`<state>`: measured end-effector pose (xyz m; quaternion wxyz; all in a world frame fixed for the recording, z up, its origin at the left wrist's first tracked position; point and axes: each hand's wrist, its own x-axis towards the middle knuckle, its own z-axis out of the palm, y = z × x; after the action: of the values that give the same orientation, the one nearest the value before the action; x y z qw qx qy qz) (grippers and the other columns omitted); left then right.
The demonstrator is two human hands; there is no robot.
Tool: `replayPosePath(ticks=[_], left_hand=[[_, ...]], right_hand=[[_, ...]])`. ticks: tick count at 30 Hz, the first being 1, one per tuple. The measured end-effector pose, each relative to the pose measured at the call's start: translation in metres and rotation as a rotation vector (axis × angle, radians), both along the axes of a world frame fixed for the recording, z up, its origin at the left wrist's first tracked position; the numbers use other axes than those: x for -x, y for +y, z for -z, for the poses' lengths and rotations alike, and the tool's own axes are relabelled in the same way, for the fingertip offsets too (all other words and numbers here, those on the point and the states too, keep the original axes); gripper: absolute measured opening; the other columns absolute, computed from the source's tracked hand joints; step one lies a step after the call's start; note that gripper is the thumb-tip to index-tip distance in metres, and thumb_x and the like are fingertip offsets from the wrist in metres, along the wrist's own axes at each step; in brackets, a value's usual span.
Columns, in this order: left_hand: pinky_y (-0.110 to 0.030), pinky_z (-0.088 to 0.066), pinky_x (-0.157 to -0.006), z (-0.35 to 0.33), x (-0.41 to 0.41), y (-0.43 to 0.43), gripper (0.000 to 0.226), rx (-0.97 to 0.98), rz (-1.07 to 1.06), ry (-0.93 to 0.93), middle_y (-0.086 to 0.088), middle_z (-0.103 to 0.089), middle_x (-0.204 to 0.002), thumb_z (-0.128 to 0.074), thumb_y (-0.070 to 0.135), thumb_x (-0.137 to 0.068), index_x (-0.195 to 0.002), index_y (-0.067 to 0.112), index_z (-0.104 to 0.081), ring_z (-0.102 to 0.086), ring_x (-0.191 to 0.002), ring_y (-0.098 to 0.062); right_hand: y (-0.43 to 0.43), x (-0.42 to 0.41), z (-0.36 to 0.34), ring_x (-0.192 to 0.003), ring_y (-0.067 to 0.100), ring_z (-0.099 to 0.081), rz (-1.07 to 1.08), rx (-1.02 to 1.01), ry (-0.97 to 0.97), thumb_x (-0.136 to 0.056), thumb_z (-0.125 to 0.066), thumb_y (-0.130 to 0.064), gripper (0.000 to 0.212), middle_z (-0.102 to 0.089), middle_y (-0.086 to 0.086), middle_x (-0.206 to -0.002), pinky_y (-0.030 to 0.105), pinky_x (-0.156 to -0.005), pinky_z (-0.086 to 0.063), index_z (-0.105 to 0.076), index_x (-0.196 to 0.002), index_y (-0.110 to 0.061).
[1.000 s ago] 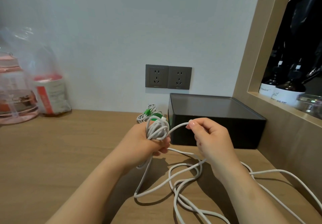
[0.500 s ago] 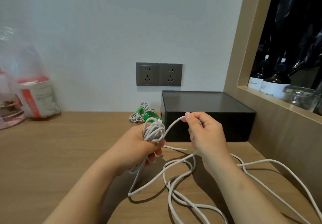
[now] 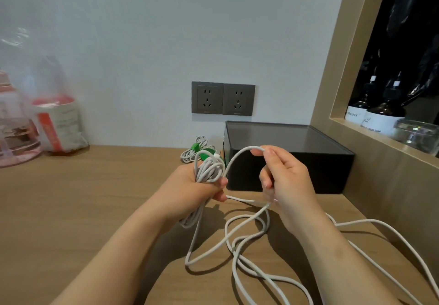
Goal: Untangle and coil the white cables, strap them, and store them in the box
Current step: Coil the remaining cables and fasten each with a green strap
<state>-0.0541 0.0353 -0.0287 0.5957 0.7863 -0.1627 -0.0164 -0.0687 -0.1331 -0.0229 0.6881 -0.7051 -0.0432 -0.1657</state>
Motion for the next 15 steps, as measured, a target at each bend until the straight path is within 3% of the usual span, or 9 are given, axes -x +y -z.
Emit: replayPosePath(ticks=[2, 6, 9, 15], left_hand=[[-0.037, -0.055, -0.083, 0.0012, -0.0002, 0.0, 0.005, 0.014, 0.017, 0.028, -0.001, -0.074, -0.076, -0.06, 0.017, -0.089, -0.091, 0.016, -0.065, -0.071, -0.082, -0.017], [-0.041, -0.057, -0.073, 0.0, 0.0008, -0.0004, 0.008, 0.13, 0.093, 0.139, -0.005, -0.072, -0.076, -0.058, 0.012, -0.09, -0.096, 0.011, -0.062, -0.07, -0.075, -0.021], [-0.037, -0.058, -0.06, -0.0018, 0.0013, 0.0008, 0.011, 0.261, 0.142, 0.248, -0.008, -0.069, -0.075, -0.055, 0.012, -0.091, -0.1, 0.009, -0.059, -0.066, -0.067, -0.021], [-0.023, -0.04, -0.043, 0.0012, 0.0006, -0.0041, 0.011, 0.181, 0.061, 0.187, 0.001, -0.052, -0.055, -0.055, 0.014, -0.093, -0.082, 0.011, -0.055, -0.043, -0.043, -0.008]], right_hand=[[-0.0001, -0.0017, 0.0027, -0.042, 0.003, -0.043, 0.06, 0.119, -0.038, -0.097, -0.042, -0.028, 0.024, -0.048, -0.005, -0.049, 0.012, -0.04, -0.035, -0.063, -0.087, -0.03], [-0.0019, -0.0024, 0.0049, -0.043, 0.0, -0.044, 0.088, 0.251, -0.07, -0.097, -0.042, -0.028, 0.024, -0.048, -0.006, -0.049, 0.009, -0.041, -0.035, -0.06, -0.082, -0.032], [-0.0044, -0.0041, 0.006, -0.045, -0.001, -0.046, 0.095, 0.306, -0.065, -0.096, -0.043, -0.027, 0.023, -0.049, -0.005, -0.052, 0.008, -0.042, -0.036, -0.06, -0.082, -0.032], [-0.001, -0.0049, 0.008, -0.047, 0.0, -0.047, 0.122, 0.299, -0.089, -0.097, -0.042, -0.027, 0.024, -0.049, -0.006, -0.051, 0.01, -0.044, -0.037, -0.06, -0.081, -0.032]])
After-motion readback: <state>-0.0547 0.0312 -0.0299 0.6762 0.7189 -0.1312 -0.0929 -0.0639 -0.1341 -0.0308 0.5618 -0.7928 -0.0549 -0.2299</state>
